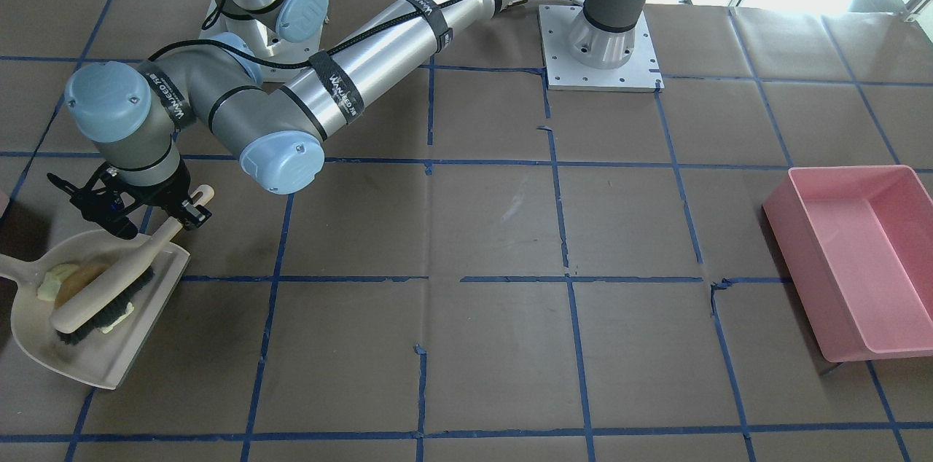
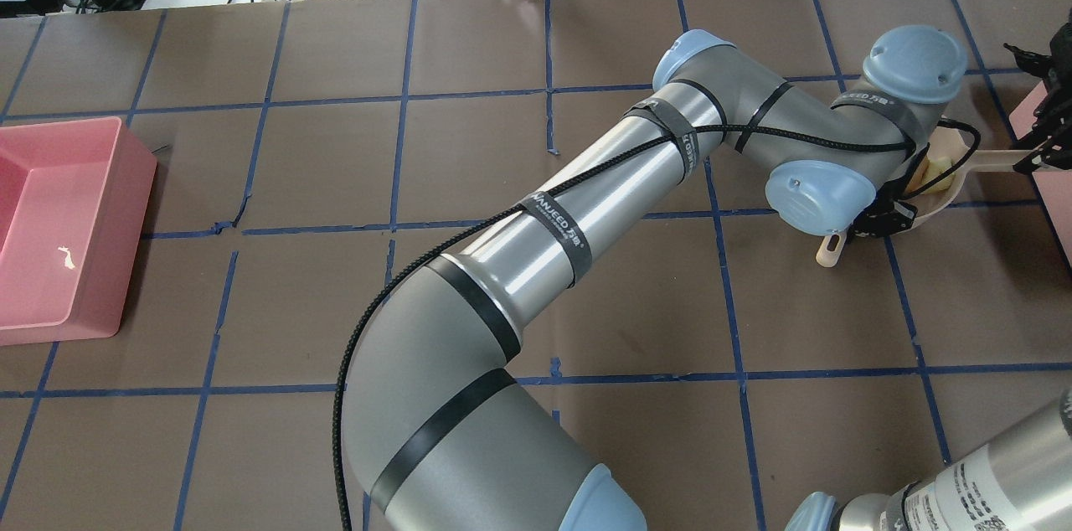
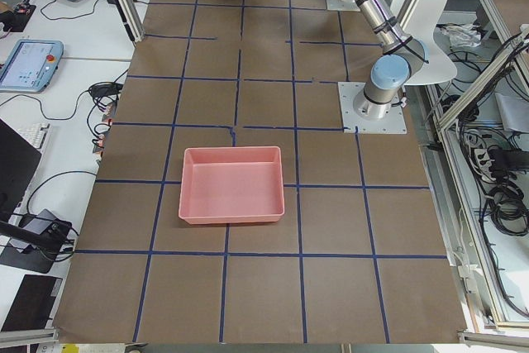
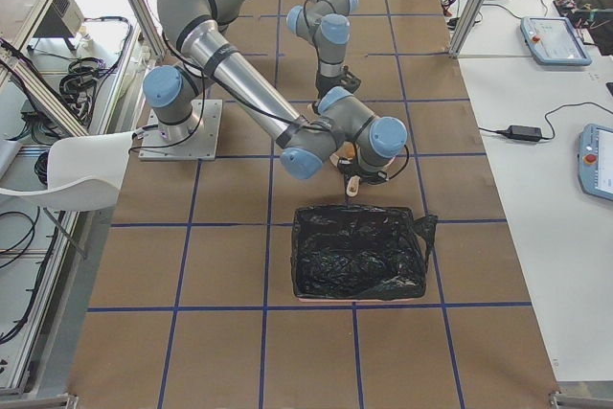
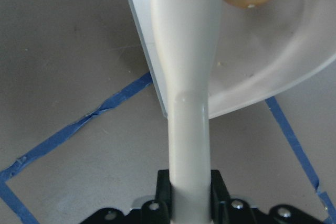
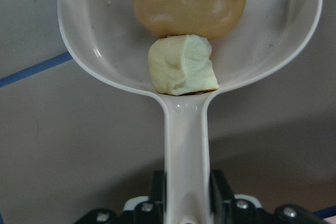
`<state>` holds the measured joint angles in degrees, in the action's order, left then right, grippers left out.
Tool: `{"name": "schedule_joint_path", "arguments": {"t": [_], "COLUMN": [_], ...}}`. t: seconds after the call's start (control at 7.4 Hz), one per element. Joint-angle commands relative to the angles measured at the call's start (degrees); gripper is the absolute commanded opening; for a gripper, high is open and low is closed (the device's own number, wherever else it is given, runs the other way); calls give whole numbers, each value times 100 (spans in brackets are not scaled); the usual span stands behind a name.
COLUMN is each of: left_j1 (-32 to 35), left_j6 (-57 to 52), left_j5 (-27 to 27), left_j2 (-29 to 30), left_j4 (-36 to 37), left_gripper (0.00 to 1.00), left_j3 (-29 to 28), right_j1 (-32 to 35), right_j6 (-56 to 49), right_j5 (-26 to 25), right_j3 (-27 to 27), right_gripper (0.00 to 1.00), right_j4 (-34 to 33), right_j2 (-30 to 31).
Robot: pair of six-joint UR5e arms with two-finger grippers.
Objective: Sweep and dump trash in nearest bin
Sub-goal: 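Sweep the potato and bread into the dustpan with the left-held brush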
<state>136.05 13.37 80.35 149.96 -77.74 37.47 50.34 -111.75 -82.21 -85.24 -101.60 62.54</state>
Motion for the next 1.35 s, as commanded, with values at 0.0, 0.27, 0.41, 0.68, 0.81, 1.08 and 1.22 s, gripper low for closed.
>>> {"name": "schedule_joint_path", "arguments": {"t": [0.0, 0.27, 0.41, 0.68, 0.81, 1.08, 1.22], "left_j1": [18, 10, 10, 10, 10, -8, -17], "left_j6": [104, 289, 254, 263, 306, 664, 676], "left_j5": [-176, -266, -283, -379, -319, -327, -327], "left_j2": [-185, -301, -353, -406, -424, -555, -591], "left_j4": [-82, -5, 5, -13, -39, -101, -110], "left_gripper": [1, 2, 2, 4, 14, 15, 15], "left_j3": [111, 636, 796, 859, 833, 885, 894], "right_j1": [-24, -129, -130, -147, -147, -147, -147], "right_j6": [-31, -101, -119, -119, -119, -119, -119], "right_j5": [170, 363, 416, 556, 644, 662, 663], "right_j3": [7, 16, 33, 51, 51, 60, 60], "right_gripper": [4, 4, 4, 3, 3, 3, 2], "right_j4": [9, 61, 62, 97, 97, 97, 97], "right_j2": [4, 4, 4, 21, 21, 30, 30]}}
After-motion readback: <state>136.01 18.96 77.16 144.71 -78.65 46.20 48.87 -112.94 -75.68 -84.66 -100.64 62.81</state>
